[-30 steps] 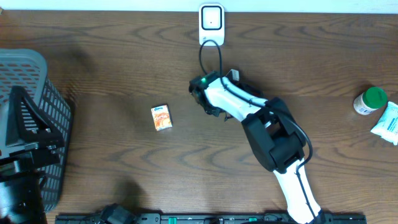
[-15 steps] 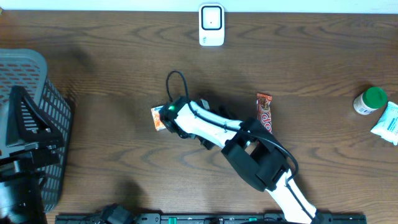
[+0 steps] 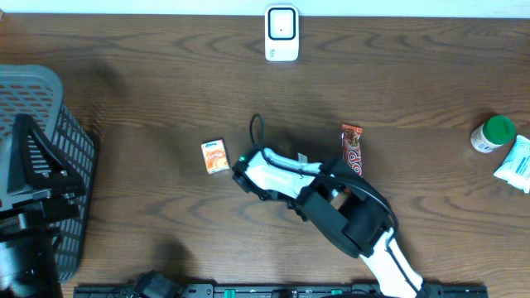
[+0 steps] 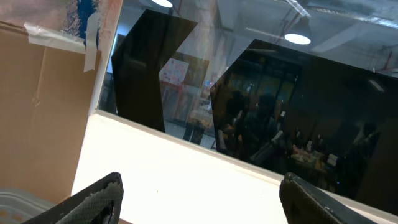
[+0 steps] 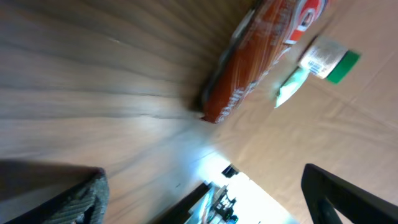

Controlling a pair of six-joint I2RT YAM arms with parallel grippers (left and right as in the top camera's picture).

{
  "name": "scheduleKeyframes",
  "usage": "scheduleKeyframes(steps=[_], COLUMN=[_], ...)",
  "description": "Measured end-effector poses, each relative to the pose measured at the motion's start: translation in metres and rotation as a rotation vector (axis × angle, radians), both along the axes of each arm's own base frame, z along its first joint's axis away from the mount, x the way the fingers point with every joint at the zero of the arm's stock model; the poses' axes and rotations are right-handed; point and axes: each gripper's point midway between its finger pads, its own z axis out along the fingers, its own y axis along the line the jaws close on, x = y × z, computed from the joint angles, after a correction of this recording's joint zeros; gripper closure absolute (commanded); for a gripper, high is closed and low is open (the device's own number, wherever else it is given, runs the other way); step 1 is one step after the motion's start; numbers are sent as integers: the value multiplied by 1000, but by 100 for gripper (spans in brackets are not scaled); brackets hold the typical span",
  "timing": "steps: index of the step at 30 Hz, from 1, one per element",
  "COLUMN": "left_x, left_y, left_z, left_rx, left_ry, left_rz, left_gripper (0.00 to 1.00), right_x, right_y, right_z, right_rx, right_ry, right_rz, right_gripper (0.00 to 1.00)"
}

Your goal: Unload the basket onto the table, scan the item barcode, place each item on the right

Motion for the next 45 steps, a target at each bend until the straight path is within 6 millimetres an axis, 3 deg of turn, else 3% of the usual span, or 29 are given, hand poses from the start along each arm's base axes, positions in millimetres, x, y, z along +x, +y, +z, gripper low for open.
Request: scheduleKeyframes(steps=[5,10,11,14,15,16,18,20,22,31,35,37,39,42,45], left_x=[0,0,0,0,0,0,0,0,0,0,0,0,0,0,0], left_y=[0,0,0,0,0,0,0,0,0,0,0,0,0,0,0], left_z=[0,0,0,0,0,0,0,0,0,0,0,0,0,0,0], left_rx=[0,0,0,0,0,0,0,0,0,0,0,0,0,0,0], left_ry=[0,0,0,0,0,0,0,0,0,0,0,0,0,0,0], left_rz=[0,0,0,0,0,0,0,0,0,0,0,0,0,0,0], left_gripper=[19,19,18,19,19,19,19,19,19,19,19,19,19,19,19], right_x=[4,14,19,61,73,84,95,97,92,79,65,57,48,34,25], right_y=[-9,-16,-20,-37,-42,-48,-58,-64,-69,-68,-43,-14,34,90,120], right_z=[-2,-8,-9,-8,-8,-8,-12,-21,-29,-31,-28,-26,-20,4,43], right_rx=[26,81,87,96,104,111,123,141,134,145,330,518,799,1128,1355], right_ry=[-15,14,1,-160,-211,-260,-306,-309,-283,-207,-83,-3,106,255,331], right_rz=[37,12,2,-20,-39,-62,-109,-151,-173,-189,-230,-256,-265,-222,-158], right_gripper=[1,14,17,28,34,45,81,99,99,99,98,98,99,99,99])
